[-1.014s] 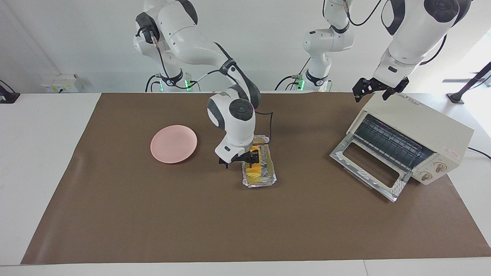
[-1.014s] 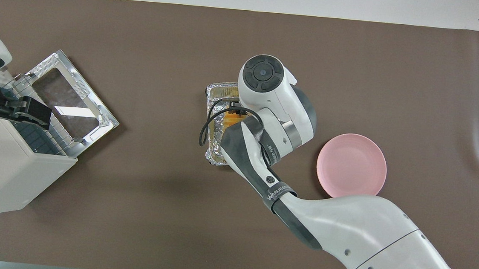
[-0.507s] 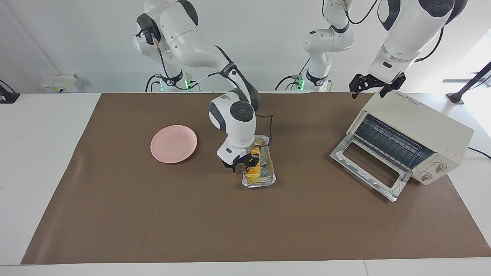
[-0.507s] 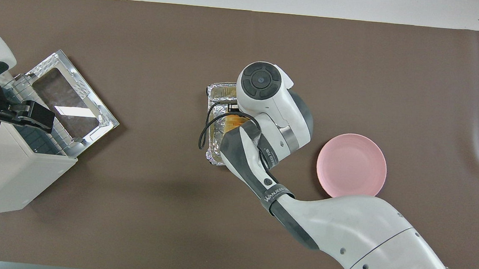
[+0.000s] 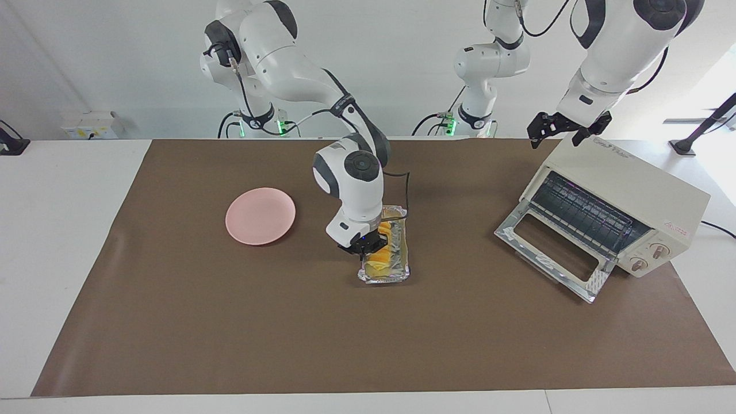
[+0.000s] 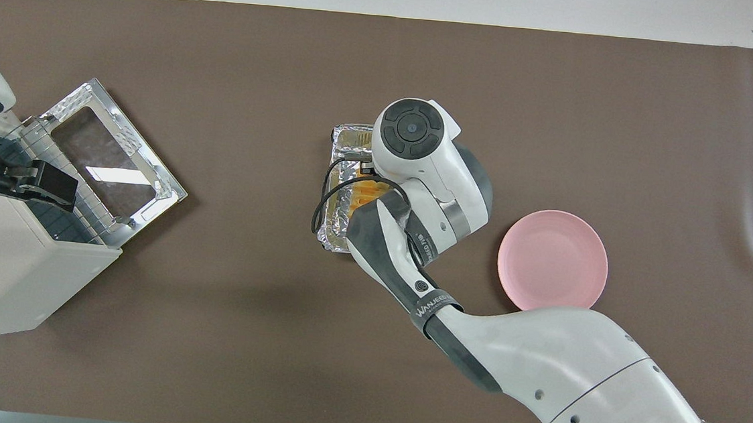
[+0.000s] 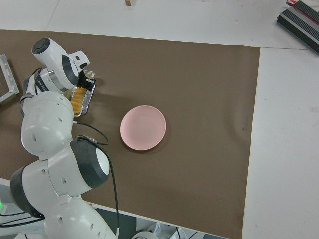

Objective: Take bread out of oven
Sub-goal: 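Drag the foil tray beyond the pink plate with the right gripper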

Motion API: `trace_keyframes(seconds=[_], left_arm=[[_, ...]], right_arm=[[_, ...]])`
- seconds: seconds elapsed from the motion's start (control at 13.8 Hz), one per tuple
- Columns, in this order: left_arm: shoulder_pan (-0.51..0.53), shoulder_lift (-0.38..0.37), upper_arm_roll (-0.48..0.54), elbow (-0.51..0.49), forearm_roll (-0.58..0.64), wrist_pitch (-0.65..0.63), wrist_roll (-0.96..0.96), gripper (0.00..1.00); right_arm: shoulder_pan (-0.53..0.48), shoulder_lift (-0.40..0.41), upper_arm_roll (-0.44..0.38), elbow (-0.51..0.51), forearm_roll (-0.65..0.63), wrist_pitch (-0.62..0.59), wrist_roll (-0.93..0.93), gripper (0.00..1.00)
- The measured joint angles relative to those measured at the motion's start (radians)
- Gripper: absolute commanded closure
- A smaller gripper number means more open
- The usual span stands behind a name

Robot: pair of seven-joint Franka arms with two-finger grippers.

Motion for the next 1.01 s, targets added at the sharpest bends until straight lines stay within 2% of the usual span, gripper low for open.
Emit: trace_keyframes(seconds=[0.22,0.36,0.51,0.87,1.01], left_arm=[[0.001,-0.005,0.0,0.0,0.0,0.0,-0.001,0.0],[0.003,-0.006,0.002,0.0,0.0,0.0,-0.001,0.0],[0.004,-0.006,0.002,0.0,0.0,0.0,-0.001,0.0],[0.004,-0.006,0.002,0.0,0.0,0.0,-0.001,0.0],[0.004,-0.006,0.002,0.0,0.0,0.0,-0.001,0.0]], right_arm=[[-0.009,-0.001,-0.003,0.037,0.004,-0.071,0.0,1.0],[-0.045,-0.003,-0.004,0.114,0.043,-0.164,-0.031,1.0],[-0.122,-0.004,-0.006,0.203,0.086,-0.244,-0.139,1.0],[-0.294,0.015,-0.029,0.232,0.097,-0.258,-0.419,1.0],[-0.373,0.028,-0.031,0.232,0.097,-0.215,-0.557,1.0]])
